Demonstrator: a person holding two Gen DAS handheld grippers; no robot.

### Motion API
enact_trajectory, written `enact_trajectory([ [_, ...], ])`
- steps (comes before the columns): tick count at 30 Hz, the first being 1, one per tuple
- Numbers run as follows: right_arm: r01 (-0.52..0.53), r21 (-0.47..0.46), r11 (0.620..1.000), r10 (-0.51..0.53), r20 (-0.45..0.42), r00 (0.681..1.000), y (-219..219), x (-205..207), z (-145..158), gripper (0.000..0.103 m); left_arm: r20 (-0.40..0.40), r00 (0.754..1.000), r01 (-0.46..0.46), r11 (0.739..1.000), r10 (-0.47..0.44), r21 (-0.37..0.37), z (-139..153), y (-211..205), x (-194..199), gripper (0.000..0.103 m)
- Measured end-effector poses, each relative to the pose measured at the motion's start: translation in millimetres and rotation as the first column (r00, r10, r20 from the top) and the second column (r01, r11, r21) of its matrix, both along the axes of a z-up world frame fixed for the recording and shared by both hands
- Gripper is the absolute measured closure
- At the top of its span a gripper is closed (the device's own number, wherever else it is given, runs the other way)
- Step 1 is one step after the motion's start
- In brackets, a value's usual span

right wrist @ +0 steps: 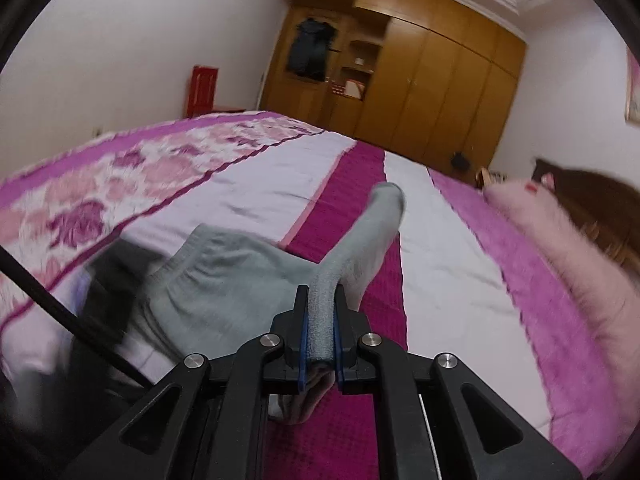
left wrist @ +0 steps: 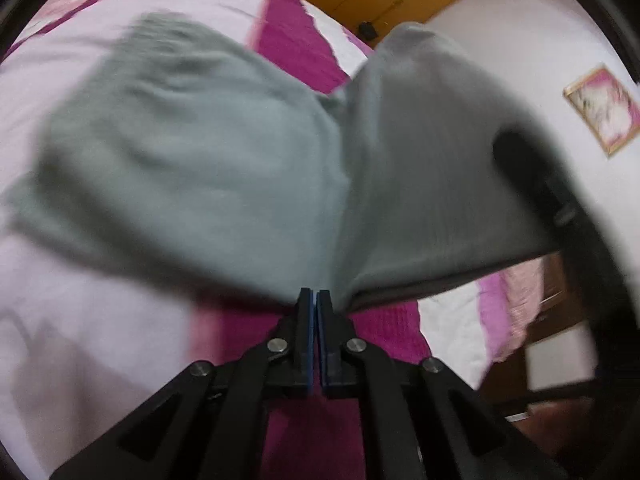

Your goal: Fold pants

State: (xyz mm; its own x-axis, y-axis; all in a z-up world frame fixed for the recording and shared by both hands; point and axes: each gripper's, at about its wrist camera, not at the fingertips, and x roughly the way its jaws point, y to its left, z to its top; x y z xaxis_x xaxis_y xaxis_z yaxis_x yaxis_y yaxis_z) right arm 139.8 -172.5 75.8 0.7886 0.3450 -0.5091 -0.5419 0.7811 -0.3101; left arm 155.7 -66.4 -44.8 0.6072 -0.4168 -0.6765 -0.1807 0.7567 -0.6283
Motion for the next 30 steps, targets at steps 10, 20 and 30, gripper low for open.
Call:
enact_trajectory([
  [10, -0.075, -0.258, 0.963, 0.108, 0.114, 0.988, 73.9, -23.5, -31.0, 0.095, 0.082, 0.984, -0.17, 0.977, 0.16, 0.127, 64.2, 126.6, -75.4, 0.094],
  [20, -0.169, -0.329, 0.929, 0.223, 0.135, 0.965, 133.2, -54.6, -71.7, 0.095, 0.054, 0.974, -0.226, 0.969, 0.221, 0.099, 40.4, 178.6, -109.3, 0.093],
  [30, -0.21, -0.351, 0.913, 0.276, 0.152, 0.949, 130.8, -64.8, -93.2, 0.095, 0.011, 0.977, -0.213, 0.974, 0.212, 0.074, 19.9, 177.4, -111.6, 0.092],
])
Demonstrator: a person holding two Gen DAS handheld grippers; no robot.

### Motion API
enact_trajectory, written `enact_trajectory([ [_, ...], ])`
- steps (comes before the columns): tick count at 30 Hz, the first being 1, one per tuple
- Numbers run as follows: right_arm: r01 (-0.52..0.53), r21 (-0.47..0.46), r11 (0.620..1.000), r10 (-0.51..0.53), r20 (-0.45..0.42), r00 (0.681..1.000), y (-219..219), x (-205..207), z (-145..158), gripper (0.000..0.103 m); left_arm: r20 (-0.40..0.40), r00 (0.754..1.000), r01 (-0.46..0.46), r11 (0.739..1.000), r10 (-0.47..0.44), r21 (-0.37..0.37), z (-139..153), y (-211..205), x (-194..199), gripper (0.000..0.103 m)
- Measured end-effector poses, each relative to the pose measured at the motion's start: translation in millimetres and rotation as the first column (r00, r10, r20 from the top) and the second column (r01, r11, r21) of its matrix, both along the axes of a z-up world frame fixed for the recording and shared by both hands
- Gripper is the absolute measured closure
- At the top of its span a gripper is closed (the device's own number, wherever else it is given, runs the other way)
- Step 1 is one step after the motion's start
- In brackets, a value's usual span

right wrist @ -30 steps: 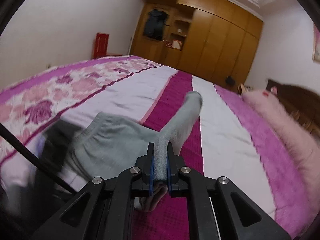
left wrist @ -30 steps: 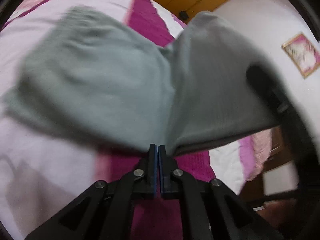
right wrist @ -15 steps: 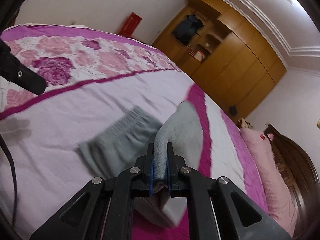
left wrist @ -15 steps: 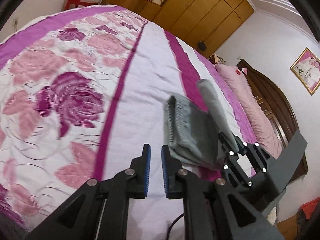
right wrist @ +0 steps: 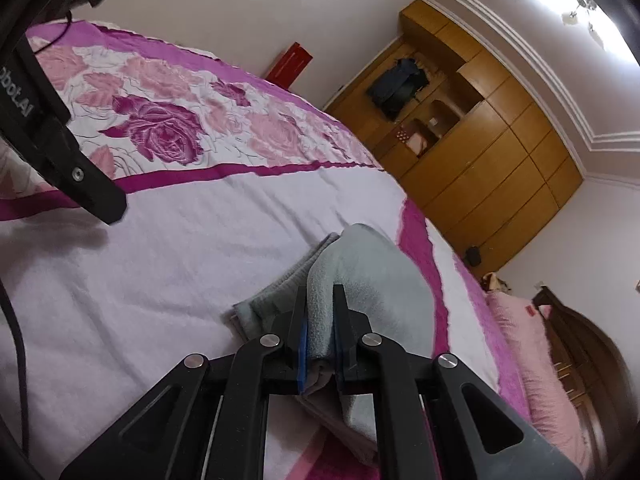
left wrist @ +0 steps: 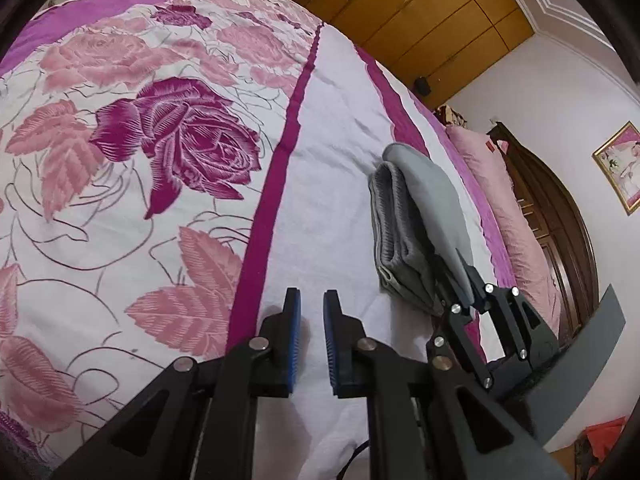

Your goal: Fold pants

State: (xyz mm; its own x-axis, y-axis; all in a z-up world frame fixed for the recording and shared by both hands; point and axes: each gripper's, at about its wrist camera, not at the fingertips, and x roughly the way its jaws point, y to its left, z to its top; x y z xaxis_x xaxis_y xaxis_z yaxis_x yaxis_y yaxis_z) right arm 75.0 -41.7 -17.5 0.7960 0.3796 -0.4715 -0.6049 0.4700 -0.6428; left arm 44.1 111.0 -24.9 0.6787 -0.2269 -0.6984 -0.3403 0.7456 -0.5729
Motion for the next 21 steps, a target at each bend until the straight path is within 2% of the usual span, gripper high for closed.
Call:
enact_trajectory([
  [2, -0.007, -0.048, 0.999, 0.008, 0.009, 1.0, 4.6, 0.8, -11.0, 0.094, -0.018, 1.0, 0.01, 1.0, -0.01, 0.004, -2.0, -3.1, 3.7, 0.092],
  [5, -0.017, -0.026, 1.0, 0.017, 0.006, 1.0, 2.7, -3.6, -5.7, 0.085, -0.026, 0.999, 0.035, 0.999, -0.034, 0.007, 1.9, -6.4, 11.4, 0.091],
  [7, -0.039, 0.041, 0.998, 0.042, -0.068, 0.997, -7.4, -7.5, 7.8, 0.074, -0.006, 0.998, 0.064, 0.998, -0.064, -0.015, 9.9, -7.2, 20.6, 0.084],
  [9, -0.052, 0.152, 0.987, 0.075, -0.154, 0.985, -27.4, -9.8, 25.0, 0.063, 0.022, 0.994, 0.109, 0.992, -0.107, -0.068, 17.5, -10.5, 35.0, 0.063],
  [11, -0.032, 0.237, 0.971, 0.086, -0.219, 0.972, -48.9, -6.4, 37.0, 0.058, 0.055, 0.981, 0.194, 0.971, -0.188, -0.14, 21.0, -18.2, 57.2, 0.055],
  [13, 0.012, 0.31, 0.951, 0.08, -0.281, 0.956, -73.7, 3.9, 45.1, 0.057, 0.075, 0.967, 0.253, 0.949, -0.243, -0.186, 19.7, -26.0, 79.6, 0.055],
  [16, 0.124, 0.358, 0.925, -0.002, -0.321, 0.947, -109.5, 24.8, 43.2, 0.056, 0.047, 0.967, 0.255, 0.944, -0.251, -0.208, 12.1, -33.4, 110.3, 0.056],
  [18, 0.209, 0.358, 0.91, -0.079, -0.346, 0.935, -130.1, 39.4, 33.2, 0.056, 0.03, 0.972, 0.236, 0.947, -0.235, -0.217, 7.7, -33.0, 121.3, 0.072],
  [20, 0.281, 0.368, 0.886, -0.13, -0.385, 0.914, -148.3, 50.4, 20.0, 0.056, 0.029, 0.978, 0.208, 0.952, -0.207, -0.225, 7.4, -29.8, 126.1, 0.082],
  [21, 0.312, 0.374, 0.874, -0.147, -0.408, 0.901, -156.6, 54.7, 13.5, 0.056, 0.039, 0.978, 0.208, 0.95, -0.204, -0.233, 8.5, -28.7, 126.5, 0.083],
])
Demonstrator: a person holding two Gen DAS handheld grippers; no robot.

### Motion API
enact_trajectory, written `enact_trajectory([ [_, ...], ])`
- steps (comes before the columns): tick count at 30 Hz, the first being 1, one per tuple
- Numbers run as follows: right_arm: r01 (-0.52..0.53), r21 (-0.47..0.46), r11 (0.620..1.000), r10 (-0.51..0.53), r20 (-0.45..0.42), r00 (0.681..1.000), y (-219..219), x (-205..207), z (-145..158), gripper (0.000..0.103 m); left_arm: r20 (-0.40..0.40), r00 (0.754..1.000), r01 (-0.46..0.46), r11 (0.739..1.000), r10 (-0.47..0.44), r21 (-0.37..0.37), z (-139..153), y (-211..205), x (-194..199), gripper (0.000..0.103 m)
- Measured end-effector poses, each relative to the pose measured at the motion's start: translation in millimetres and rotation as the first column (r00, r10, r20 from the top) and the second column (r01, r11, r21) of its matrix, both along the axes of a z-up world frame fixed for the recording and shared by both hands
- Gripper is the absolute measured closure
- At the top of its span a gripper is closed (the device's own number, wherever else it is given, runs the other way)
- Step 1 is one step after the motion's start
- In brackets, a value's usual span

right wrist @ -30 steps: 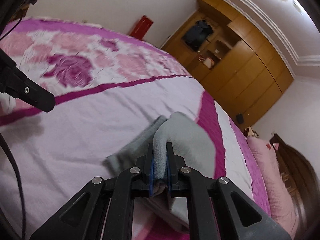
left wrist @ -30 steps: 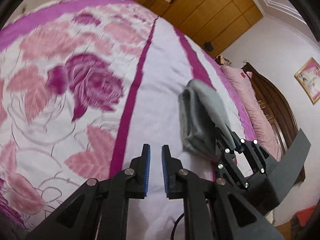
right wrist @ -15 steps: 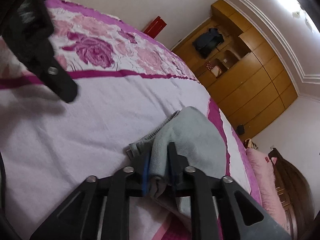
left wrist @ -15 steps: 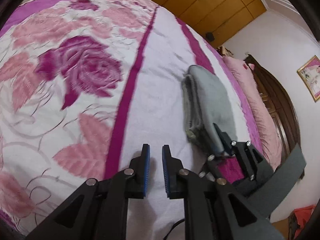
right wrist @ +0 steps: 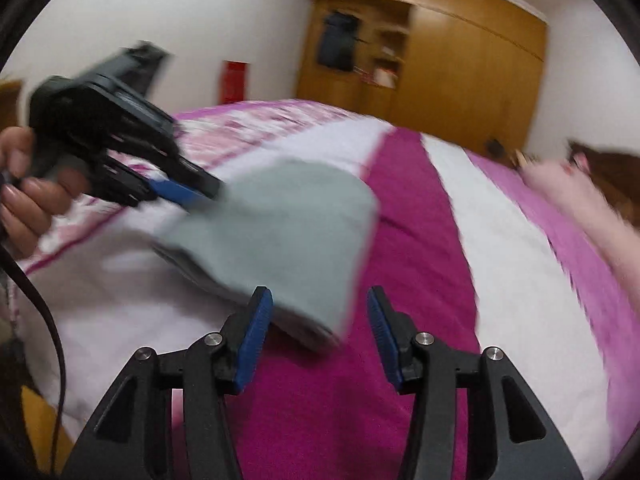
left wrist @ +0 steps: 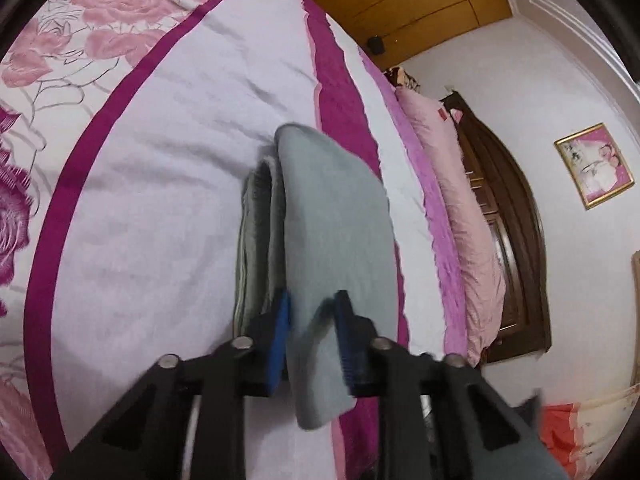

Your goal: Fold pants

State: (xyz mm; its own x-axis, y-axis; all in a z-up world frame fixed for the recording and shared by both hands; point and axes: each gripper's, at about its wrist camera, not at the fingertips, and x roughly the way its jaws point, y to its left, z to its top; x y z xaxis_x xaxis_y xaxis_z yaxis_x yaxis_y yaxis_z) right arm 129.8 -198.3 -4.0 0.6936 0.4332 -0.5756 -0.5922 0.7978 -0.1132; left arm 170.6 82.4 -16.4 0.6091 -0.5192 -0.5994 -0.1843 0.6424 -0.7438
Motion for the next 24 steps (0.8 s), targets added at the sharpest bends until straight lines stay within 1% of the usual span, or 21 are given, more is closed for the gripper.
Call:
enact_trajectory([
  [3, 0.072, 0.044, 0.996, -0.067, -0.105, 0.992, -20.6, 14.7, -19.7, 0.056, 0.012, 1.0, 0.001, 1.0, -0.001, 0.0, 2.6, 0.6, 6.3, 0.084],
  [5, 0.101, 0.08, 0.992, -0.088, -0.153, 0.984, -28.7, 22.7, -24.6, 0.056, -0.021, 1.0, 0.008, 1.0, -0.007, 0.024, -2.1, -0.4, 17.7, 0.083],
  [7, 0.11, 0.114, 0.987, -0.092, -0.157, 0.983, -32.2, 26.6, -20.9, 0.056, -0.043, 0.999, 0.006, 1.0, -0.005, 0.018, -7.9, 2.2, 25.8, 0.082],
  [10, 0.119, 0.136, 0.984, -0.097, -0.157, 0.983, -34.3, 27.9, -17.3, 0.056, -0.032, 0.999, -0.017, 1.0, 0.017, -0.006, -9.9, 10.1, 35.8, 0.082],
  [11, 0.123, 0.137, 0.983, -0.102, -0.154, 0.983, -34.9, 26.4, -16.6, 0.056, -0.025, 0.999, -0.024, 1.0, 0.024, -0.01, -8.3, 11.7, 37.8, 0.086],
  [12, 0.127, 0.141, 0.982, -0.106, -0.148, 0.983, -36.0, 23.5, -15.9, 0.056, -0.01, 1.0, -0.024, 1.0, 0.023, -0.007, -4.5, 11.8, 36.9, 0.094],
  [13, 0.129, 0.148, 0.981, -0.109, -0.136, 0.985, -37.0, 19.7, -14.4, 0.056, 0.006, 1.0, -0.016, 1.0, 0.016, 0.01, 2.1, 9.2, 36.8, 0.095],
  [15, 0.14, 0.169, 0.976, -0.126, -0.09, 0.988, -38.8, 5.5, -9.8, 0.056, 0.042, 0.999, -0.018, 0.997, 0.015, 0.074, 21.9, 0.2, 36.0, 0.095],
  [16, 0.134, 0.182, 0.974, -0.123, -0.074, 0.99, -39.8, 0.3, -8.3, 0.056, 0.061, 0.998, -0.015, 0.996, 0.01, 0.088, 32.4, -4.5, 36.0, 0.095],
  [17, 0.115, 0.193, 0.974, -0.107, -0.053, 0.993, -37.9, -7.2, -4.7, 0.052, 0.073, 0.997, -0.011, 0.996, 0.004, 0.094, 40.9, -8.4, 36.3, 0.095],
  [18, 0.096, 0.19, 0.977, -0.093, -0.023, 0.995, -33.5, -14.2, -1.0, 0.046, 0.083, 0.997, -0.006, 0.995, -0.002, 0.101, 49.4, -11.9, 39.1, 0.095],
  [20, 0.074, 0.158, 0.985, -0.081, 0.037, 0.996, -22.5, -22.6, 3.1, 0.042, 0.098, 0.995, 0.016, 0.992, -0.028, 0.122, 68.6, -21.5, 44.4, 0.095],
  [22, 0.078, 0.129, 0.989, -0.088, 0.077, 0.993, -10.7, -25.7, 3.9, 0.042, 0.104, 0.993, 0.043, 0.99, -0.057, 0.133, 85.3, -32.7, 53.0, 0.095],
  [24, 0.061, 0.116, 0.991, -0.071, 0.078, 0.994, 3.0, -19.5, 3.4, 0.042, 0.106, 0.991, 0.068, 0.987, -0.084, 0.145, 97.0, -43.8, 60.8, 0.095],
])
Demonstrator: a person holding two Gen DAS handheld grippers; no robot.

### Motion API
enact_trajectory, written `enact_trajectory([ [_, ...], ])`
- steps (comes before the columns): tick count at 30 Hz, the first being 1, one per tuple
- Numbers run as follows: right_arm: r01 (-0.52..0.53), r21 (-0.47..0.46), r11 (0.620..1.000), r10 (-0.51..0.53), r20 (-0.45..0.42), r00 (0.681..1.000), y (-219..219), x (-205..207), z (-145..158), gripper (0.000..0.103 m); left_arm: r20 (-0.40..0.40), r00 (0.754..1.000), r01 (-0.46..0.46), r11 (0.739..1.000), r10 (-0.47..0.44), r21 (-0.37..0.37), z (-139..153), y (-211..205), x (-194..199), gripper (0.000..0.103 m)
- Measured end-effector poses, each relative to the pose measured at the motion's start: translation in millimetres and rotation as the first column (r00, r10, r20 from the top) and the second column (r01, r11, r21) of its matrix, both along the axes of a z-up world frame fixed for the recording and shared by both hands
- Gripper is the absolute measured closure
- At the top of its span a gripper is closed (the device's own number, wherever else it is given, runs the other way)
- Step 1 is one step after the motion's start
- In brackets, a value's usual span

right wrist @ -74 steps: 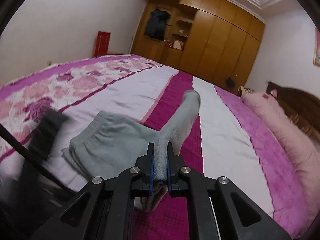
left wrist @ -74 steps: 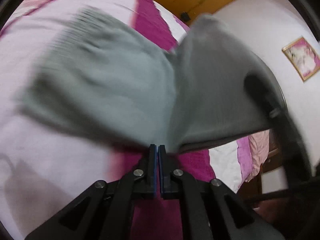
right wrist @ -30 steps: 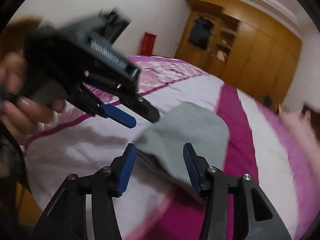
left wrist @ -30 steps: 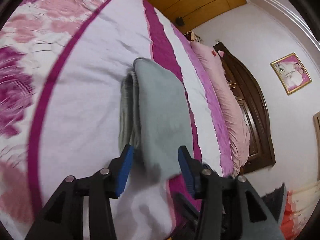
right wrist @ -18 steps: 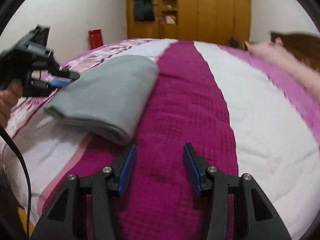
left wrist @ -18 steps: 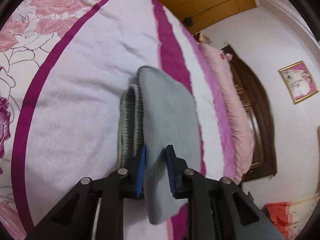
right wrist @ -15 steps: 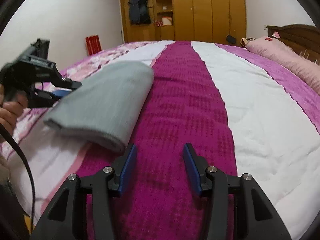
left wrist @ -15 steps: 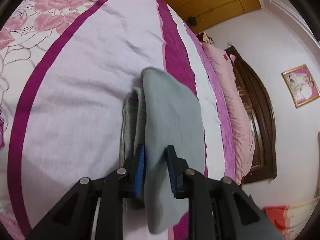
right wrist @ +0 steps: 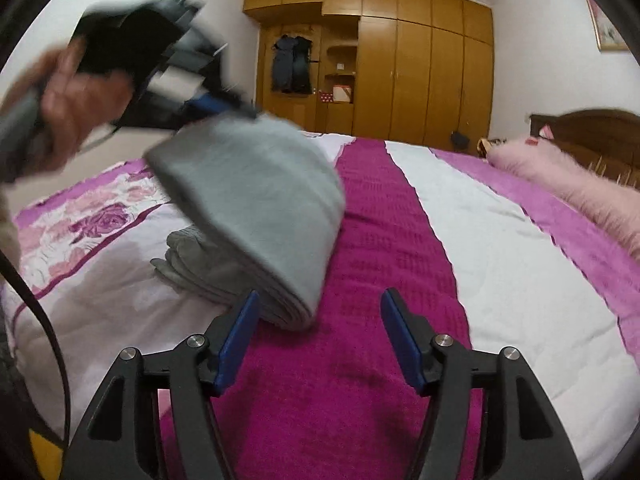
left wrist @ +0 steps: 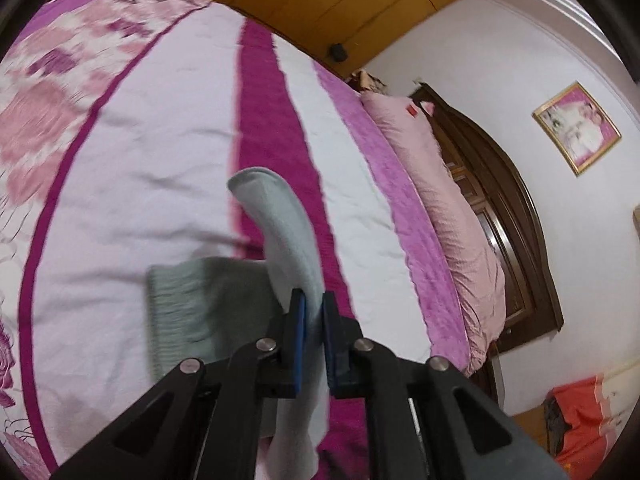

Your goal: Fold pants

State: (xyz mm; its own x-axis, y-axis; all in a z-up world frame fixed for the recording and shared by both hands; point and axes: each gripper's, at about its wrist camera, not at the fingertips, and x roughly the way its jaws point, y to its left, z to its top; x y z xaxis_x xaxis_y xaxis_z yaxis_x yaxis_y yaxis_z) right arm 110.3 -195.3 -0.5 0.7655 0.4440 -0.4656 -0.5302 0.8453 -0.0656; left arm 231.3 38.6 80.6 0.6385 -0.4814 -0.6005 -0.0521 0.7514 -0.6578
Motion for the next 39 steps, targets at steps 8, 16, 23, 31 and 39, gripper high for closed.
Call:
enact_trajectory([
  [8, 0.034, 0.014, 0.999, -0.033, -0.07, 0.997, 25.9, 35.2, -6.2, 0.042, 0.026, 0.998, 0.06, 0.993, -0.064, 0.106, 31.5, -39.8, 16.3, 0.095],
  [16, 0.18, 0.194, 0.964, -0.103, -0.351, 0.931, -28.8, 58.8, -34.5, 0.042, 0.005, 1.0, -0.031, 0.994, 0.031, 0.1, -6.3, -2.8, 0.4, 0.095],
  [23, 0.17, 0.086, 0.982, -0.14, -0.283, 0.949, -17.1, 45.0, -36.4, 0.042, -0.047, 0.992, -0.112, 0.986, 0.119, 0.125, -68.1, 29.1, -19.8, 0.095],
  [31, 0.164, -0.029, 0.986, -0.165, -0.265, 0.95, -25.7, 32.9, -33.7, 0.042, -0.025, 0.992, -0.113, 0.961, 0.123, 0.254, -94.8, 29.6, -18.4, 0.087],
  [39, -0.057, 0.215, 0.975, 0.111, -0.245, 0.963, -31.3, 52.3, 33.7, 0.095, 0.121, 0.985, -0.162, 0.902, 0.123, 0.4, -29.6, 4.9, -67.7, 0.076],
])
